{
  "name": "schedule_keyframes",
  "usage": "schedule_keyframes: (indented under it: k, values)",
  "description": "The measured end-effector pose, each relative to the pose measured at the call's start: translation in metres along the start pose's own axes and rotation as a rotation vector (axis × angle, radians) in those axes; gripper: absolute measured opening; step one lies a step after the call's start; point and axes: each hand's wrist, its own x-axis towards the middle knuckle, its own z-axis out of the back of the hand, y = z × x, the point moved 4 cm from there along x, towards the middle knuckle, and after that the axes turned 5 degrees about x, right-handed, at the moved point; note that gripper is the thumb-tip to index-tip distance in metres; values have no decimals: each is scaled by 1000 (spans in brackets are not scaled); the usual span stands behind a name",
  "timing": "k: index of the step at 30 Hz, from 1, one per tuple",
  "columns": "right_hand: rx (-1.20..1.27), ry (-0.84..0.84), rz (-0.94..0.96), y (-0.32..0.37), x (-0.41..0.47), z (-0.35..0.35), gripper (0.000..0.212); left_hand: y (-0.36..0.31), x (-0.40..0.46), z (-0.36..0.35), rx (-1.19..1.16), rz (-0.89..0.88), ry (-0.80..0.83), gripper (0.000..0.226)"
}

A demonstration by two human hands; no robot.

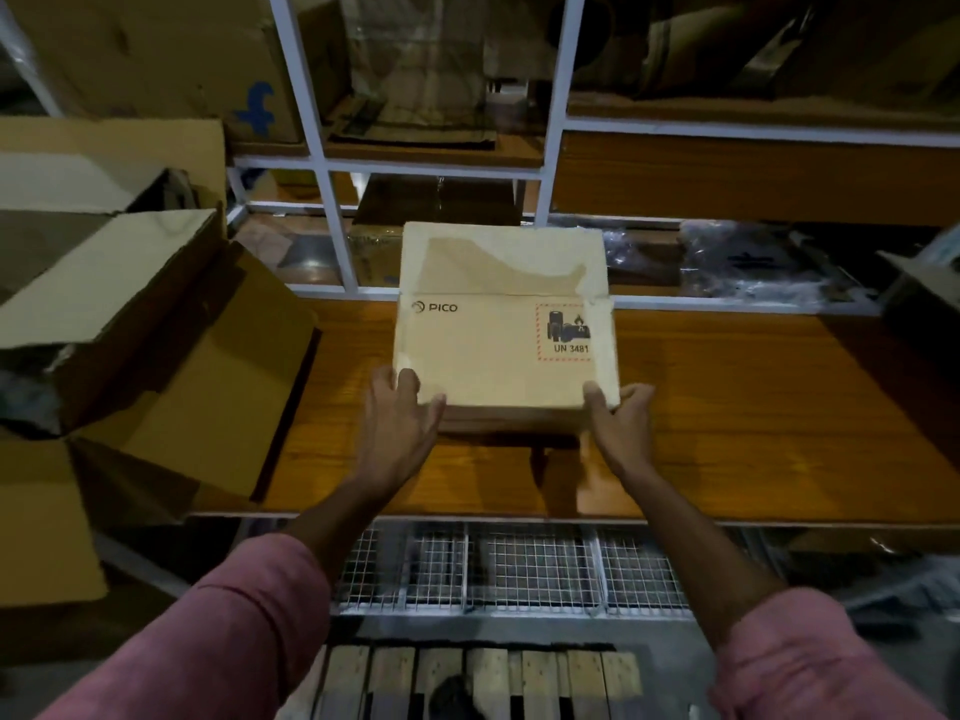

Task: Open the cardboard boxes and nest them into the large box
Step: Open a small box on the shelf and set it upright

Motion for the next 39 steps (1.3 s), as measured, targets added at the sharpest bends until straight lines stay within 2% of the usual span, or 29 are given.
schedule_keyframes:
  k: [2, 5, 9, 11, 14, 17, 19, 21, 23, 27, 31, 34, 36, 37, 39]
  values:
    - [-24, 31, 2, -10, -13, 6, 49, 1, -17, 6, 12, 10, -9, 30]
    - [-128, 69, 3, -20, -28, 9, 49, 3, -36, 6, 56, 13, 75, 27]
    - [-391, 121, -73, -38, -32, -2, 33, 6, -48, -1, 168, 45, 274, 47]
    - [-455, 174, -139, -75, -12, -13, 41, 12, -50, -9, 247, 22, 406, 47]
    - [-542, 201, -171, -107, 10, -31, 69, 18, -50, -16, 326, 6, 547, 52]
    - [-566, 173, -139, -84, -3, -37, 55, 15, -40, -10, 308, -30, 439, 61]
    - [-515, 53, -64, -33, -32, -33, 48, 11, -27, -1, 270, -47, 290, 51]
    - [-436, -104, 12, -12, -41, -33, 39, 8, -11, 7, 244, -91, 133, 39]
    - [-369, -184, 68, 1, -43, -34, 35, 4, 3, 12, 269, -147, 32, 34]
    - [-328, -209, 245, 20, -31, -40, 36, 2, 26, 16, 273, -190, -46, 37]
    - [-473, -301, 400, 49, -21, -42, 44, 2, 42, 12, 282, -243, -118, 52]
    - [-505, -345, 543, 72, -17, -46, 31, -1, 56, 12, 255, -287, -100, 40]
    - [-469, -311, 613, 90, -13, -46, 24, -8, 63, 22, 143, -337, -99, 48]
    - [-449, -231, 605, 98, -9, -46, 27, -12, 66, 27, 115, -334, -80, 50]
    - [-466, 27, 455, 109, 5, -50, 27, -19, 73, 32, 185, -305, 7, 42]
